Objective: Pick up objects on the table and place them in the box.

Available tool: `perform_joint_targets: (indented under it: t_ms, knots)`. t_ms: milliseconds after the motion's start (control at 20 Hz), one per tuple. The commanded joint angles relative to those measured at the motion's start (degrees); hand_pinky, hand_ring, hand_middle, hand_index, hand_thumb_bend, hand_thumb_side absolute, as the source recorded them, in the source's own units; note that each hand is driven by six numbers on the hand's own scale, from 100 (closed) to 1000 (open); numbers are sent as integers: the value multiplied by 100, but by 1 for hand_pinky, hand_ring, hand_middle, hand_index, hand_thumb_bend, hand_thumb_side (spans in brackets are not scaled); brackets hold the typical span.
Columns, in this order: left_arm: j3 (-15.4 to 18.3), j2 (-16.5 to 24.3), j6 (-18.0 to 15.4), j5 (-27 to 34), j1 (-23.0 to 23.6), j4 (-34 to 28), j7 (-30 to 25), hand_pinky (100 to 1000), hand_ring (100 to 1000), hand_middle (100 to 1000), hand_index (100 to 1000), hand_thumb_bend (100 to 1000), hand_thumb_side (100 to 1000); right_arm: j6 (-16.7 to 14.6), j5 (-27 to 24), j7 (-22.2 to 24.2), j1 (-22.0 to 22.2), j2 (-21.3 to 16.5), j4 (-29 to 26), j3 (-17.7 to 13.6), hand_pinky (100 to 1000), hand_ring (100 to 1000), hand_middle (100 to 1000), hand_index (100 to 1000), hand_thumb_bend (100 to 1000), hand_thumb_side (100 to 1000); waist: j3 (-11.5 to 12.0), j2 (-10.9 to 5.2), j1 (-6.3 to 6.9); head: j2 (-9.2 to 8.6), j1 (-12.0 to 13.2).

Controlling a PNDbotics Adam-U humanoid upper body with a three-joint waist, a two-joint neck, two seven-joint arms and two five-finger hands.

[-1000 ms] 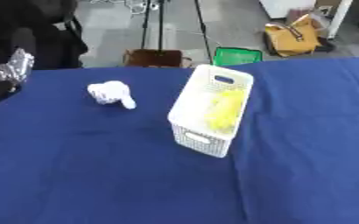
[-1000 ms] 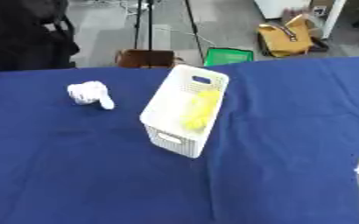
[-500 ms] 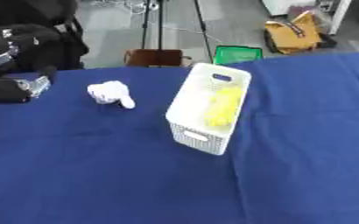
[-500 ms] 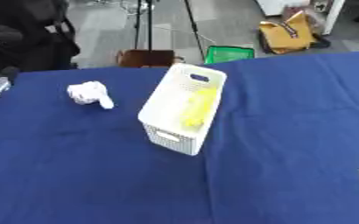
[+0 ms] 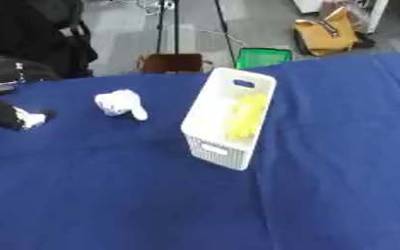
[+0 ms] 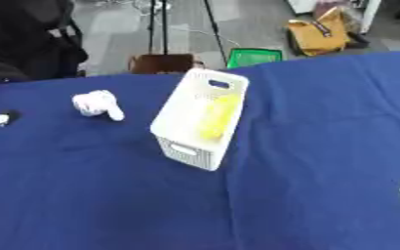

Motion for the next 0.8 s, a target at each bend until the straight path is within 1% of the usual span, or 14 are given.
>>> perform_joint_targets:
  t_ms: [50, 250, 400, 650, 800]
  knots:
    - [36, -169, -76, -218, -264, 517, 21, 901, 942, 941, 1000, 481, 862, -88, 32, -97, -42, -133, -93, 16, 773, 753, 644, 752, 100, 832, -19, -140, -10, 10, 14]
    - [60, -502, -46, -436, -483, 1019, 139, 893, 935, 934, 1000, 468, 882, -88, 21, -97, -43, -125, -93, 30, 773, 753, 642, 749, 100, 829, -70, -130, -1, -6, 30]
    - [124, -700, 57, -396, -591, 1300, 297, 904, 941, 944, 1000, 452, 874, -88, 13, -97, -46, -121, -93, 41, 773, 753, 642, 748, 100, 829, -99, -116, -5, -12, 46]
    - [163, -827, 213, -176, -686, 1513, 395, 905, 942, 944, 1000, 455, 864, -91, 1, -97, -50, -119, -93, 51, 772, 753, 642, 748, 100, 828, -117, -107, -8, -2, 62]
    - [186, -896, 325, -216, -765, 1547, 430, 905, 943, 948, 1000, 438, 862, -88, -9, -97, -44, -111, -93, 68, 772, 753, 641, 746, 100, 827, -128, -105, -11, 1, 89]
